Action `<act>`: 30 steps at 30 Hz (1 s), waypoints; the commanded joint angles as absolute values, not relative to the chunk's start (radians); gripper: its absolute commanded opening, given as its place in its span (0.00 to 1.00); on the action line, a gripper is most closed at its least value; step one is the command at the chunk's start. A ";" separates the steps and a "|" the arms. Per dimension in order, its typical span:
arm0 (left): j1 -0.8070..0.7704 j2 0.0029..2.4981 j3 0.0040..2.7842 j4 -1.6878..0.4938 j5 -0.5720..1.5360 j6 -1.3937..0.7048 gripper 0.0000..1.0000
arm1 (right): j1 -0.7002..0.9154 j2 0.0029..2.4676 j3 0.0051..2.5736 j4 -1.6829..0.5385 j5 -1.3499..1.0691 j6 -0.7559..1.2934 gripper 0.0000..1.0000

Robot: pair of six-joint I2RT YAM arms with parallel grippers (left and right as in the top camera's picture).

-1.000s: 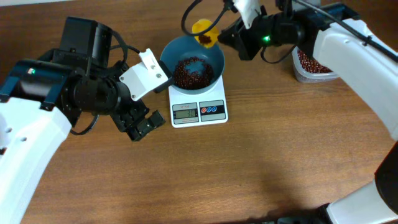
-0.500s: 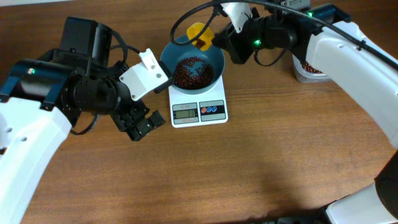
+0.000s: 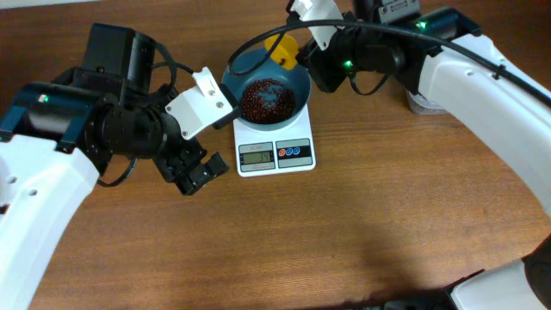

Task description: Scoop item into bowl and weigh 50g on scale

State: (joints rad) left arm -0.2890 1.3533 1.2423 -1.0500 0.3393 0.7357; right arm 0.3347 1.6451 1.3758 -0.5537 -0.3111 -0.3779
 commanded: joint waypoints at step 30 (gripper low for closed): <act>-0.292 1.357 1.259 -1.049 0.344 0.720 0.99 | -0.184 1.702 1.410 -0.884 0.030 -0.385 0.04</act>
